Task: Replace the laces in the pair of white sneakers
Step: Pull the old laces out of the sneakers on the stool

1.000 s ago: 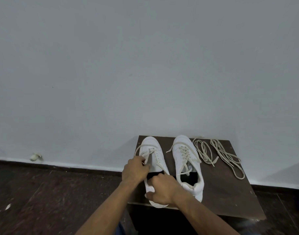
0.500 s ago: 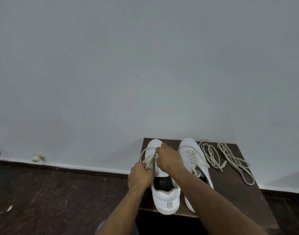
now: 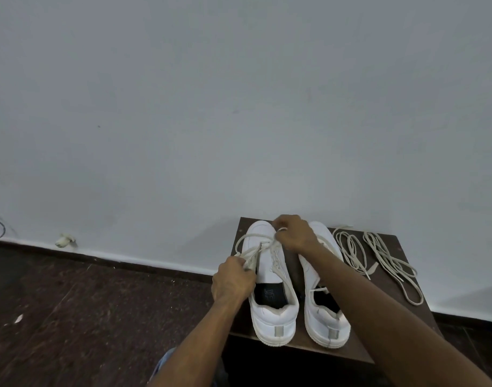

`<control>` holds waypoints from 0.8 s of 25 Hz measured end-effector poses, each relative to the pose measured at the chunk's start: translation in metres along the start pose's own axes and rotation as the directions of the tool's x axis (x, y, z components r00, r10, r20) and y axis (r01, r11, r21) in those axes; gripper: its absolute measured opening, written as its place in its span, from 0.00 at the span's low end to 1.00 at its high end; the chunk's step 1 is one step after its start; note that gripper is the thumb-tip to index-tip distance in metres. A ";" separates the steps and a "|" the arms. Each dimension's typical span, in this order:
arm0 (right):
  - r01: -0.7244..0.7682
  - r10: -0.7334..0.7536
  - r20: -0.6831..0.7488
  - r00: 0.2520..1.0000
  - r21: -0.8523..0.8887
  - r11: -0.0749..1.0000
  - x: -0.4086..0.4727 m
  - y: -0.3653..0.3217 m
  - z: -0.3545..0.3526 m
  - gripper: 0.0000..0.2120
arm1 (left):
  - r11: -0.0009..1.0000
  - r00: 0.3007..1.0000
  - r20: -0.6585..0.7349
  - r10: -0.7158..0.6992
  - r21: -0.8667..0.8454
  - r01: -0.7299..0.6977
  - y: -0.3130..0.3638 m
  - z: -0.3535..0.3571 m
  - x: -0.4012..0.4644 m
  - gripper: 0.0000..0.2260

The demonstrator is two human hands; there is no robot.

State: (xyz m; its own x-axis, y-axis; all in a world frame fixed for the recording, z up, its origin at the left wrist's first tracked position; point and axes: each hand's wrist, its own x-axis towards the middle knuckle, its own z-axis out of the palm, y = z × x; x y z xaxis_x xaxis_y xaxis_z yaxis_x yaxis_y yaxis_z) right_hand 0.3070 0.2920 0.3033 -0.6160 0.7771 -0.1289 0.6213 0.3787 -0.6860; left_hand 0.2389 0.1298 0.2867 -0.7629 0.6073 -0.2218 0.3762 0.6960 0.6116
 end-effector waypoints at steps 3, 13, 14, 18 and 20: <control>0.265 -0.189 0.210 0.959 -0.435 0.861 -0.012 -0.012 0.013 0.16 | 1.000 1.000 -0.006 0.003 0.026 -0.003 0.002 -0.001 -0.001 0.06; -0.057 0.221 -0.448 0.866 0.349 0.935 -0.008 -0.010 -0.061 0.09 | 0.998 1.000 -0.003 0.011 0.064 -0.011 0.005 -0.001 -0.006 0.06; -0.011 0.239 -0.426 0.873 0.472 0.882 -0.007 -0.005 -0.073 0.08 | 0.997 1.000 -0.008 0.019 0.077 -0.018 0.006 -0.001 -0.006 0.05; 0.056 0.060 -0.230 0.971 0.468 0.882 -0.017 0.000 -0.044 0.07 | 0.992 0.999 -0.026 0.039 0.119 -0.036 0.008 -0.002 -0.008 0.04; 0.096 -0.088 -0.045 0.995 0.233 0.968 -0.020 0.004 -0.013 0.21 | 0.991 0.999 -0.021 0.035 0.128 -0.032 0.008 -0.004 -0.009 0.04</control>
State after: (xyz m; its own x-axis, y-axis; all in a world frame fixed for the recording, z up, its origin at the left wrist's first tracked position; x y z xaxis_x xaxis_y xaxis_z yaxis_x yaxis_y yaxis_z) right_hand 0.3279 0.2849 0.3129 -0.6456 0.7629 -0.0358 0.4295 0.3239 -0.8430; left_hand 0.2469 0.1280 0.2962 -0.7601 0.6233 -0.1838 0.4649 0.7192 0.5164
